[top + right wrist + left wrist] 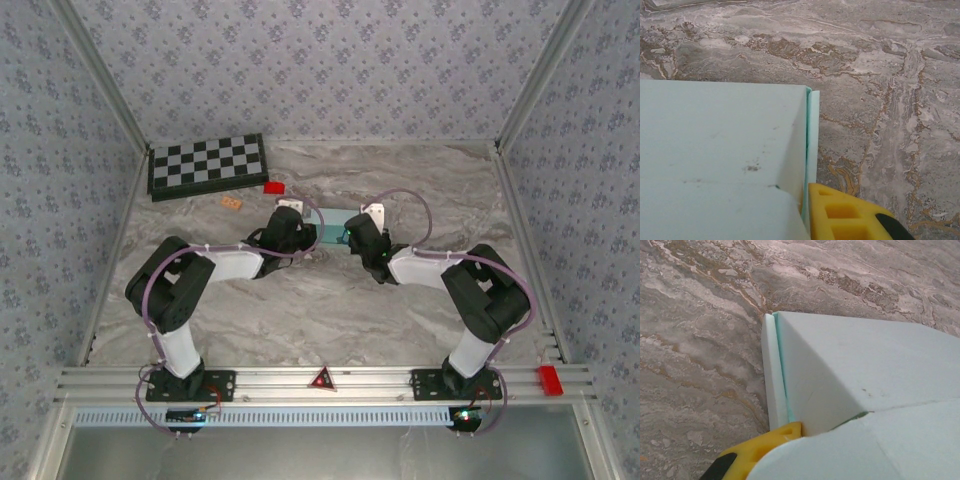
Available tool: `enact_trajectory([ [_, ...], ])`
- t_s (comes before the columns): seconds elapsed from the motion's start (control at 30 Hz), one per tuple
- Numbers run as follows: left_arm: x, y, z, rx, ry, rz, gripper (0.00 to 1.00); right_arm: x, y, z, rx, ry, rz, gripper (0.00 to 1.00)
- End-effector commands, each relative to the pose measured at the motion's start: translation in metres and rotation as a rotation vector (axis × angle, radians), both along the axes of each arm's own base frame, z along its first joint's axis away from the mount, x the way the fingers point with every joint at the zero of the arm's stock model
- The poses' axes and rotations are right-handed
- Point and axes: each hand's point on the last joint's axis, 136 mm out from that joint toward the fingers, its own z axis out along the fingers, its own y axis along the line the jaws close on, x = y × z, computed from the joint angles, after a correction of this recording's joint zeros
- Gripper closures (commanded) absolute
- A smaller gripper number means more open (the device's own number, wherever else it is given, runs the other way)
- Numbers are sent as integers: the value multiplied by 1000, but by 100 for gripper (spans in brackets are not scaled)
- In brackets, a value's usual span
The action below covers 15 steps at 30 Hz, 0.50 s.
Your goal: Fold the paper box
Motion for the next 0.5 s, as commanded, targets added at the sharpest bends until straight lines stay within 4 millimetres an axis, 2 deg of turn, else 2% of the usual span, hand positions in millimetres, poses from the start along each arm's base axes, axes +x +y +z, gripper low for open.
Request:
enact_trajectory([
  [0.0,-7,10,-7,20,35,29,88,-7,-15,-8,-45,16,-56,84],
  [0.47,-13,16,-2,37,13,27,76,-17,-19,-3,-64,17,-50,70],
])
